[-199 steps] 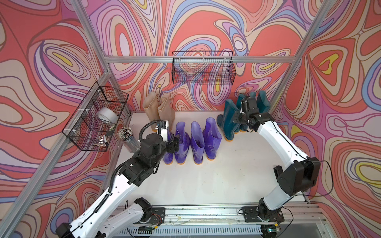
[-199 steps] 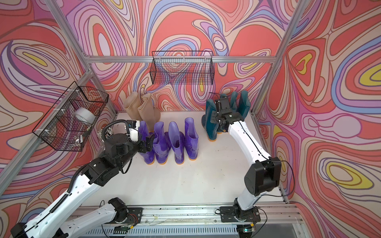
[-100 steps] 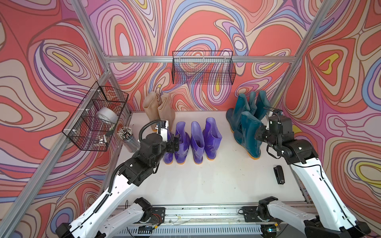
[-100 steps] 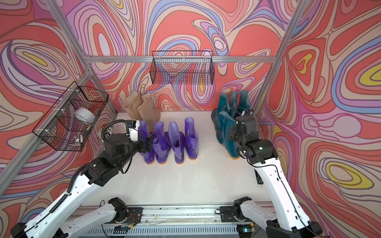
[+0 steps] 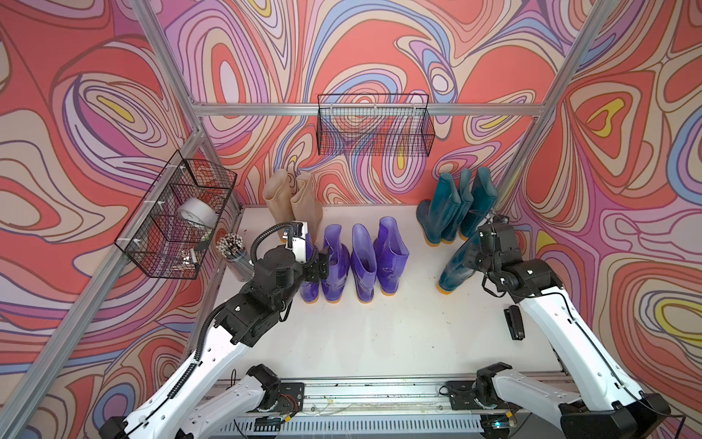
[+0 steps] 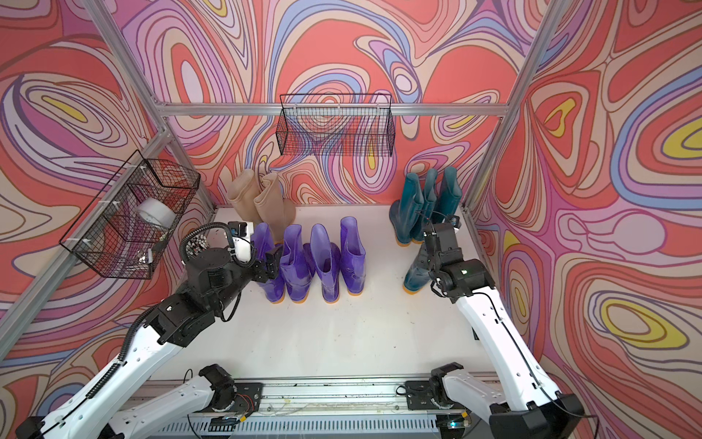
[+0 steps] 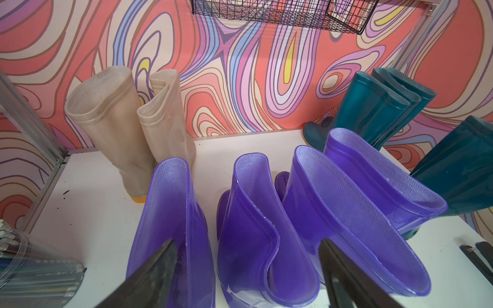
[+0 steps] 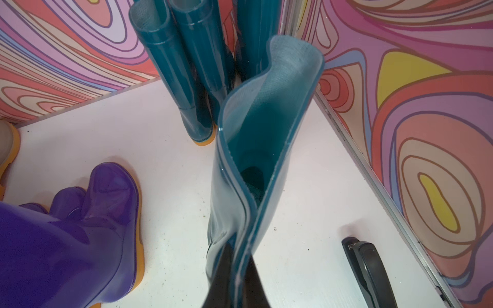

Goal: Match and arrange rain boots in pairs
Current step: Place a pair of rain boots at the center of the board.

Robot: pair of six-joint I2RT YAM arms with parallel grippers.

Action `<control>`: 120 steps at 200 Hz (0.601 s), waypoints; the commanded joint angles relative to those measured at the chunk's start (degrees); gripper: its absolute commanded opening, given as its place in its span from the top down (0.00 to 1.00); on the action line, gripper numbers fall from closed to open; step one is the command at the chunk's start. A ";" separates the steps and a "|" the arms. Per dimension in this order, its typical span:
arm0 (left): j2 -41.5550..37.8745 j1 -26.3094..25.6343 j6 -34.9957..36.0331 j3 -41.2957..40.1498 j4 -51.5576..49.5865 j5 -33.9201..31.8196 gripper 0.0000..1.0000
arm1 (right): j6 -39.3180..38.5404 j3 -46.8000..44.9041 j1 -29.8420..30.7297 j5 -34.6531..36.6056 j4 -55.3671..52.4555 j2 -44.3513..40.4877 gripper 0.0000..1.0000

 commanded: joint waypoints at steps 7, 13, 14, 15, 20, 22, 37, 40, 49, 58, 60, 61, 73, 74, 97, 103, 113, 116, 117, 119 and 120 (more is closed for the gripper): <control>-0.82 0.42 -0.24 -0.52 1.41 0.33 0.15 | 0.24 -2.03 -0.11 2.75 1.59 -2.39 1.00; -0.80 0.42 -0.24 -0.52 1.42 0.41 0.15 | 0.02 -2.32 -0.11 2.32 1.59 -2.49 1.00; -0.76 0.42 -0.24 -0.52 1.39 0.41 0.15 | -0.08 -2.38 -0.11 2.21 1.57 -2.49 1.00; -0.74 0.42 -0.24 -0.52 1.37 0.41 0.15 | -0.13 -2.41 -0.07 1.99 1.57 -2.49 1.00; -0.65 0.42 -0.24 -0.52 1.38 0.48 0.15 | -0.23 -2.52 -0.10 1.82 1.44 -2.37 1.00; -0.63 0.42 -0.24 -0.52 1.41 0.50 0.15 | -0.26 -2.52 -0.11 1.72 1.34 -2.29 1.00; -0.63 0.42 -0.30 -0.47 1.42 0.59 0.15 | -0.32 -2.79 -0.10 1.70 0.96 -1.73 1.00; -0.63 0.42 -0.32 -0.48 1.44 0.60 0.15 | -0.42 -2.79 -0.11 1.76 0.80 -1.64 1.00; -0.63 0.42 -0.32 -0.47 1.42 0.59 0.15 | -0.31 -2.79 -0.10 2.00 0.44 -1.36 1.00; -0.63 0.42 -0.32 -0.51 1.38 0.47 0.15 | -0.07 -2.42 -0.10 1.66 0.06 -1.42 1.00; -0.63 0.42 -0.32 -0.52 1.36 0.43 0.15 | -0.11 -2.32 -0.04 1.63 0.06 -1.50 0.99; -0.63 0.42 -0.32 -0.52 1.36 0.42 0.15 | -0.15 -2.29 -0.03 1.64 0.01 -1.51 0.97; -0.63 0.41 -0.24 -0.52 1.36 0.33 0.15 | -0.53 -1.29 -0.11 2.49 -0.36 -2.26 0.79; -0.63 0.41 -0.28 -0.52 1.36 0.37 0.15 | -0.58 -1.16 -0.06 2.60 -0.42 -2.33 0.78; -0.54 0.40 -0.25 -0.43 1.31 0.63 0.15 | -1.71 3.22 -0.11 3.19 -2.46 -2.41 0.61; -0.54 0.42 -0.27 -0.43 1.32 0.59 0.15 | -2.08 4.45 -0.10 3.11 -2.87 -2.32 0.56; -0.63 0.42 -0.24 -0.43 1.32 0.55 0.15 | -2.62 6.44 -0.11 3.41 -3.42 -2.26 0.49; -0.63 0.42 -0.24 -0.43 1.31 0.44 0.15 | -2.76 6.83 -0.11 3.57 -3.50 -2.31 0.47; -0.63 0.42 -0.24 -0.43 1.33 0.43 0.15 | -2.76 6.83 -0.11 3.57 -3.50 -2.31 0.47; -0.63 0.37 -0.24 -0.43 1.35 0.42 0.15 | -2.99 7.28 -0.11 3.73 -3.55 -2.30 0.46; -0.63 0.40 -0.24 -0.43 1.31 0.42 0.15 | -3.04 7.52 -0.11 3.75 -3.60 -2.31 0.46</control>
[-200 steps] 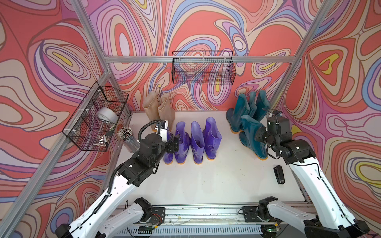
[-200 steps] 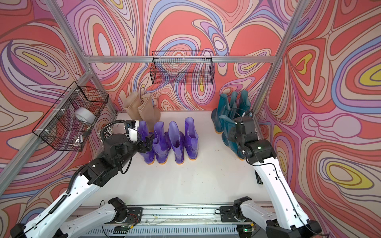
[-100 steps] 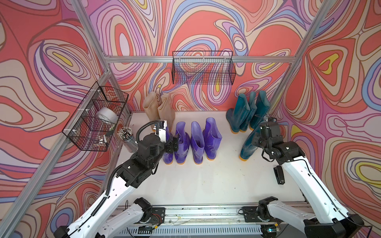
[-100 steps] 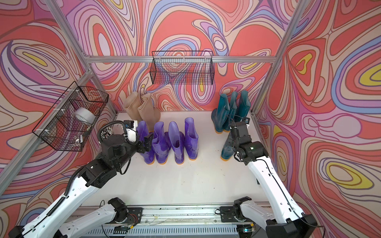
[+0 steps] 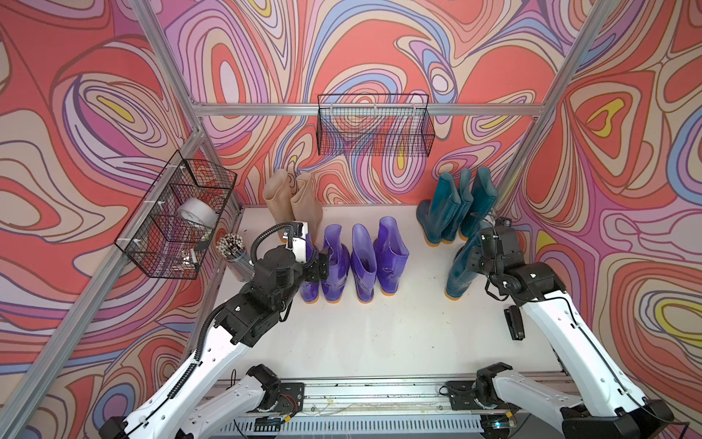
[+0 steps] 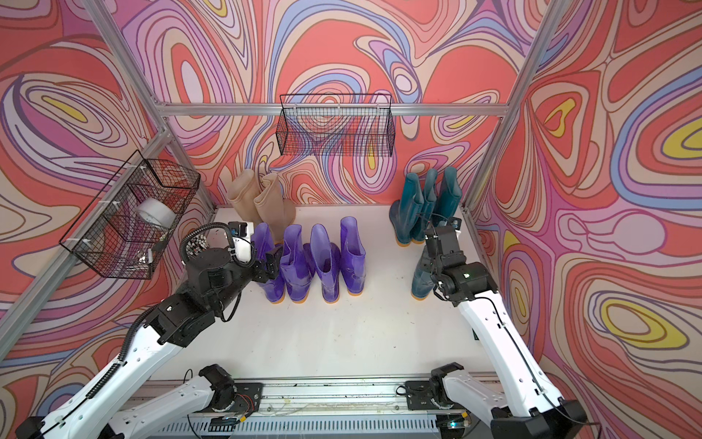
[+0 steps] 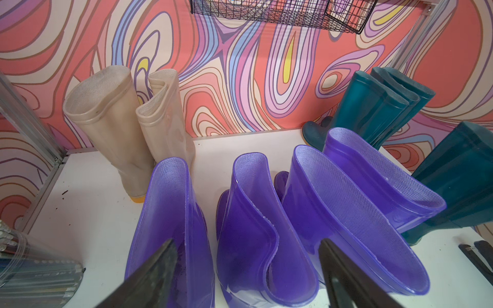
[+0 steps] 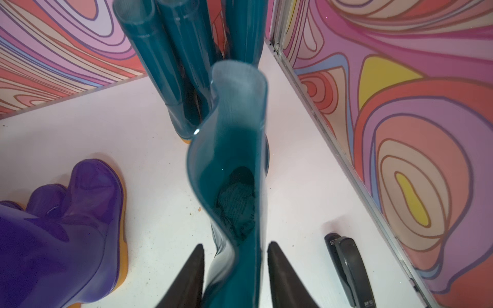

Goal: Match and arrange rain boots in pairs
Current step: Place a pair of rain boots at the center of the board.

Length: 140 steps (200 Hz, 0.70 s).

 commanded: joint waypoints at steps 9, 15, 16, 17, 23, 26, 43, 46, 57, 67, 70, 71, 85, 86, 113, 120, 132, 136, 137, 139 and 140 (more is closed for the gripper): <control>-0.71 0.46 -0.24 -0.41 1.34 0.14 0.15 | -1.94 6.35 -0.10 2.23 -0.75 -1.07 0.45; -0.71 0.42 -0.24 -0.41 1.35 0.13 0.15 | -2.38 7.23 -0.09 2.00 -0.32 -0.99 0.44; -0.71 0.42 -0.24 -0.45 1.31 0.13 0.15 | -2.45 7.36 -0.10 1.96 -0.25 -0.94 0.44; -0.71 0.42 -0.24 -0.47 1.29 0.17 0.15 | -2.53 7.51 -0.10 1.86 -0.17 -0.88 0.43; -0.74 0.41 -0.24 -0.50 1.37 0.13 0.15 | -2.85 8.71 -0.11 1.29 0.05 -0.36 0.43; -0.72 0.42 -0.24 -0.50 1.36 0.14 0.15 | -3.00 9.43 -0.09 0.99 0.06 -0.07 0.43; -0.55 0.42 -0.24 -0.41 1.38 0.29 0.15 | -3.91 13.50 -0.09 -2.89 1.39 3.24 0.42; -0.54 0.42 -0.24 -0.41 1.43 0.35 0.15 | -3.93 14.35 -0.11 -3.75 1.49 4.09 0.41; -0.47 0.42 -0.24 -0.41 1.38 0.31 0.15 | -3.91 17.58 -0.11 -5.95 1.67 7.72 0.41; -0.54 0.42 -0.28 -0.41 1.32 0.31 0.15 | -3.84 19.77 -0.11 -8.02 2.82 10.74 0.41; -0.54 0.42 -0.24 -0.41 1.31 0.24 0.15 | -3.81 20.23 -0.10 -8.59 3.27 11.56 0.41; -0.54 0.42 -0.24 -0.41 1.29 0.23 0.15 | -3.78 20.40 -0.10 -8.78 3.44 11.83 0.41; -0.63 0.37 -0.15 -0.41 1.33 -0.11 0.15 | -2.75 23.51 -0.11 -10.69 3.78 16.42 0.41; -0.63 0.40 -0.10 -0.41 1.34 -0.12 0.15 | -2.63 23.76 -0.11 -10.84 3.73 16.77 0.41; -0.63 0.42 -0.28 -0.41 1.34 0.17 0.15 | 0.56 26.43 -0.09 -11.42 4.71 23.99 0.51; -0.63 0.42 -0.39 -0.41 1.38 0.34 0.15 | 0.73 26.98 -0.11 -8.85 4.53 25.38 0.52; -0.55 0.42 -0.58 -0.41 1.29 0.73 0.15 | 0.92 27.75 -0.11 -6.60 4.57 27.66 0.53; -0.54 0.37 -0.59 -0.41 1.30 0.79 0.15 | 0.84 28.07 -0.10 -5.56 4.55 28.39 0.53; -0.54 0.40 -0.59 -0.41 1.33 0.86 0.15 | 0.83 28.10 -0.11 -5.33 4.56 28.55 0.53; -0.54 0.41 -0.59 -0.41 1.31 0.86 0.15 | 0.75 28.24 -0.09 -5.10 4.50 28.90 0.52; -0.54 0.42 -0.59 -0.41 1.29 0.89 0.15 | 0.74 28.32 -0.10 -5.01 4.44 29.07 0.52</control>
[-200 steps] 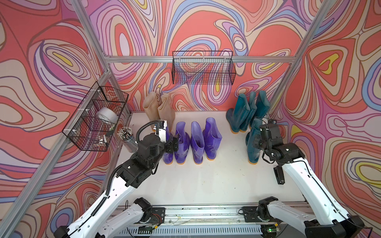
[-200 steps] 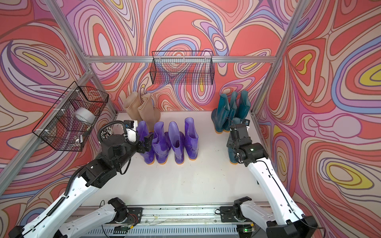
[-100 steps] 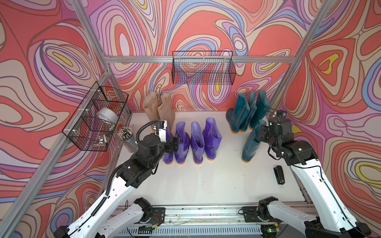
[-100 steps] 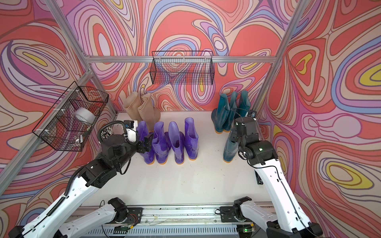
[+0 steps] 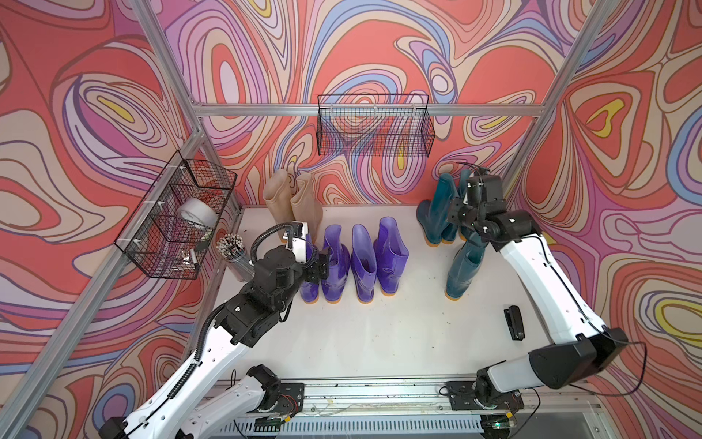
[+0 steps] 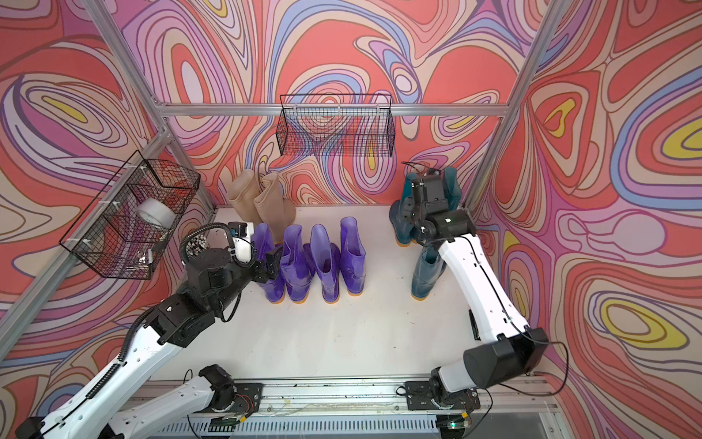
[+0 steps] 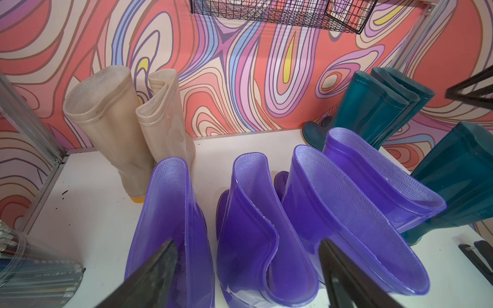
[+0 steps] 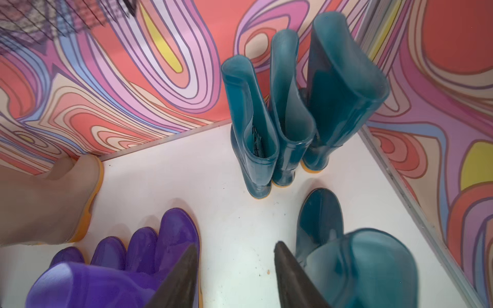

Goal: Match and arrange rain boots in pairs
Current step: Place a pair of rain boots at the center of the board, then move the rain boot to the center of the board.

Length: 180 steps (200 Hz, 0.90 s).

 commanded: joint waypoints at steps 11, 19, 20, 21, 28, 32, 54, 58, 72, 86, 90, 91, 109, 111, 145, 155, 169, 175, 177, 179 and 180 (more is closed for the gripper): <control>-0.63 0.42 -0.54 -0.32 1.16 0.86 0.15 | 1.92 3.72 -0.10 5.21 -1.39 4.91 0.47; -0.82 0.41 -0.54 -0.32 1.16 0.83 0.15 | 1.98 4.38 -0.11 5.42 -2.15 5.98 0.44; -0.81 0.41 -0.50 -0.32 1.17 0.79 0.15 | 1.93 4.40 -0.06 5.37 -2.14 6.08 0.44; -0.85 0.42 -0.48 -0.37 1.18 0.81 0.15 | 1.91 4.40 -0.09 5.31 -2.09 6.18 0.43; -1.04 0.42 -0.46 -0.32 1.17 0.72 0.15 | 1.76 4.24 -0.08 5.90 -1.85 6.76 0.42; -1.19 0.42 -0.38 -0.39 1.19 0.61 0.15 | 1.69 4.23 -0.05 6.52 -1.73 7.13 0.40; -1.50 0.42 -0.28 -0.50 1.36 0.39 0.15 | 0.91 5.86 -0.71 6.62 -2.20 10.23 0.37; -1.57 0.41 -0.30 -0.45 1.36 0.42 0.15 | 0.82 6.44 -0.84 6.62 -2.51 10.93 0.37; -1.55 0.42 -0.28 -0.41 1.31 0.44 0.15 | 0.97 8.31 -1.46 6.82 -3.37 13.07 0.36; -1.66 0.42 -0.19 -0.41 1.18 0.34 0.15 | 1.42 9.04 -2.65 5.27 -2.92 13.96 0.36; -1.68 0.42 -0.19 -0.41 1.25 0.26 0.15 | 1.68 9.43 -2.92 5.23 -3.11 15.79 0.36; -1.72 0.42 -0.19 -0.41 1.22 0.20 0.15 | 1.70 9.51 -3.01 5.24 -3.15 15.95 0.36; -1.93 0.42 -0.02 -0.50 1.33 -0.21 0.15 | 1.42 11.35 -4.02 4.84 -3.54 18.21 0.36; -1.94 0.42 -0.02 -0.54 1.29 -0.22 0.15 | 1.31 11.53 -4.12 4.68 -3.50 18.44 0.36; -1.68 0.42 0.07 -0.58 1.47 -0.03 0.15 | -1.07 15.04 -5.68 1.01 -2.06 21.86 0.46; -1.59 0.42 0.15 -0.58 1.43 -0.22 0.15 | -1.38 15.95 -5.70 0.07 -1.88 22.53 0.52; -1.52 0.42 0.32 -0.72 1.46 -0.57 0.15 | -1.73 16.23 -5.72 -1.02 -1.11 22.58 0.62; -1.51 0.42 0.33 -0.65 1.45 -0.70 0.15 | -1.75 16.19 -5.73 -1.37 -0.92 22.41 0.68; -1.50 0.42 0.38 -0.67 1.45 -0.74 0.15 | -1.77 16.23 -5.71 -1.47 -0.91 22.39 0.70; -1.53 0.42 0.37 -0.67 1.45 -0.70 0.15 | -1.75 16.33 -5.73 -1.51 -0.88 22.32 0.71; -1.52 0.42 0.39 -0.67 1.49 -0.77 0.15 | -1.73 16.31 -5.69 -1.56 -0.85 22.30 0.72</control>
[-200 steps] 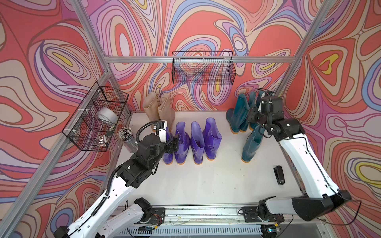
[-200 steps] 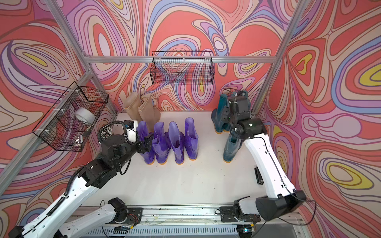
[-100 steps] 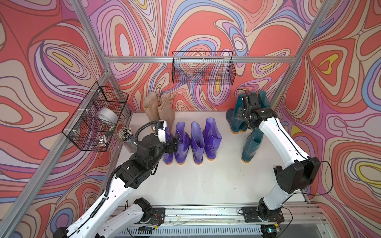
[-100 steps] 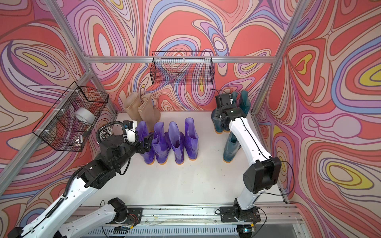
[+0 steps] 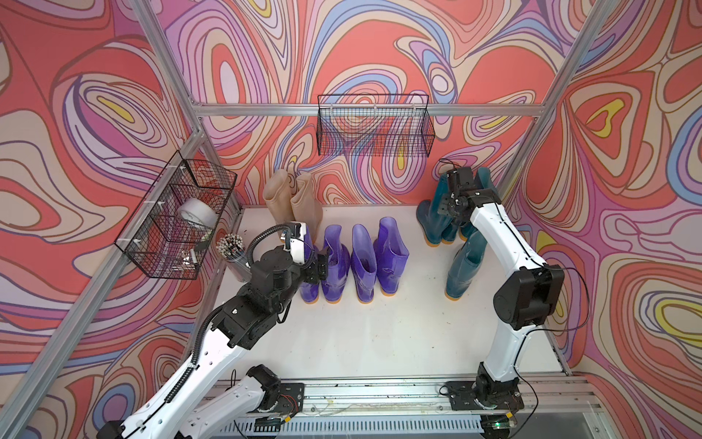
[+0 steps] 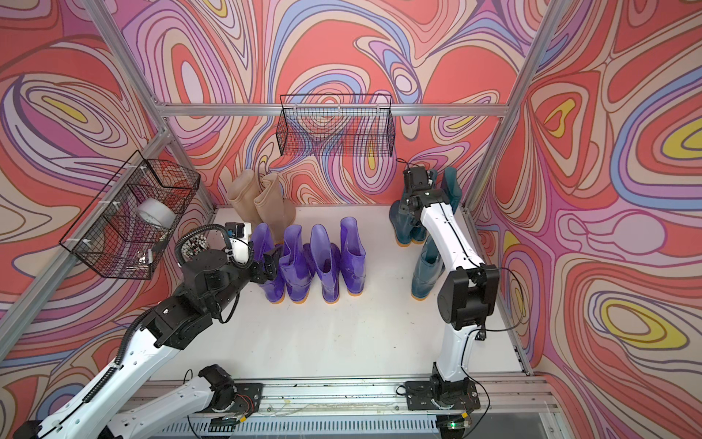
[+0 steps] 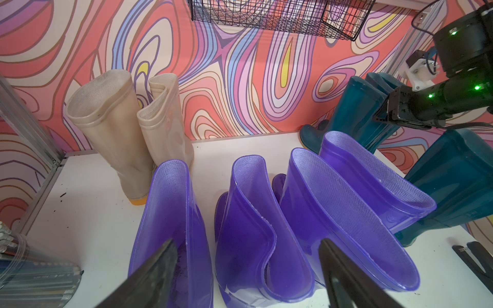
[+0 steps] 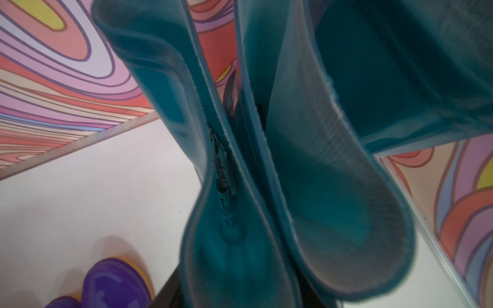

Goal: Match and arrange rain boots in pairs
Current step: Move the rain boot to the center of the board.

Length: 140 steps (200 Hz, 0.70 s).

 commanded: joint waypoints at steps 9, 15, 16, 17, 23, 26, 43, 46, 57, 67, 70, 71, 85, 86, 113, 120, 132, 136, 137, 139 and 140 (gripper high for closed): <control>-0.37 0.42 0.42 -0.63 1.44 -1.13 0.15 | -1.08 1.88 0.18 -2.89 1.63 -0.45 0.81; -0.37 0.40 0.42 -0.63 1.43 -1.19 0.15 | -1.02 1.59 0.16 -3.02 2.07 -0.97 0.88; -0.37 0.41 0.42 -0.63 1.42 -1.16 0.15 | -1.00 1.51 0.15 -3.03 2.16 -1.07 0.89; -0.32 0.41 0.42 -0.63 1.42 -1.20 0.15 | -1.04 1.52 0.15 -3.08 2.25 -1.12 0.90; -0.29 0.42 0.49 -0.63 1.51 -1.23 0.15 | -1.05 1.00 0.23 -3.64 2.86 -1.65 0.94; -0.26 0.42 0.51 -0.63 1.51 -1.23 0.15 | -1.02 0.80 0.30 -3.92 3.13 -1.85 0.96; -0.03 0.42 0.51 -0.63 1.52 -1.31 0.15 | -1.07 0.19 0.33 -5.48 3.80 -3.27 1.00; -0.02 0.40 0.52 -0.63 1.52 -1.31 0.15 | -1.02 0.06 0.44 -5.78 3.83 -3.54 1.00; 0.06 0.42 0.51 -0.63 1.57 -1.32 0.15 | -1.27 -0.22 1.17 -6.68 4.00 -4.50 1.00; 0.01 0.43 0.58 -0.63 1.49 -1.32 0.15 | -1.42 -0.45 2.19 -7.24 3.92 -5.45 1.00; -0.01 0.42 0.60 -0.63 1.51 -1.32 0.15 | -1.37 -0.61 2.64 -7.37 3.92 -5.73 1.00; -0.01 0.42 0.60 -0.63 1.51 -1.36 0.15 | -1.40 -0.60 2.80 -7.44 3.92 -5.87 1.00; -0.08 0.46 0.60 -0.63 1.43 -1.52 0.15 | -0.88 -1.73 4.28 -8.06 3.75 -7.77 1.00; -0.09 0.48 0.60 -0.63 1.43 -1.50 0.15 | -0.85 -1.86 4.41 -8.01 3.79 -7.81 1.00; -0.28 0.37 0.51 -0.62 1.46 -1.39 0.15 | 0.54 -7.97 7.46 -7.00 4.92 -13.53 1.00; -0.28 0.41 0.51 -0.63 1.51 -1.33 0.15 | 0.66 -10.13 7.93 -7.65 5.54 -14.87 1.00; -0.28 0.42 0.42 -0.63 1.52 -1.24 0.15 | 1.64 -13.31 8.81 -7.90 5.66 -17.12 1.00; -0.29 0.42 0.35 -0.63 1.52 -1.23 0.15 | 1.73 -14.52 9.21 -8.12 5.94 -17.94 1.00; -0.33 0.42 0.34 -0.63 1.56 -1.19 0.15 | 1.78 -14.81 9.29 -8.17 6.03 -18.12 1.00; -0.31 0.42 0.34 -0.63 1.52 -1.11 0.15 | 1.88 -15.41 9.46 -8.32 6.21 -18.52 1.00; -0.34 0.42 0.34 -0.63 1.52 -1.13 0.15 | 1.94 -15.74 9.59 -8.40 6.29 -18.72 1.00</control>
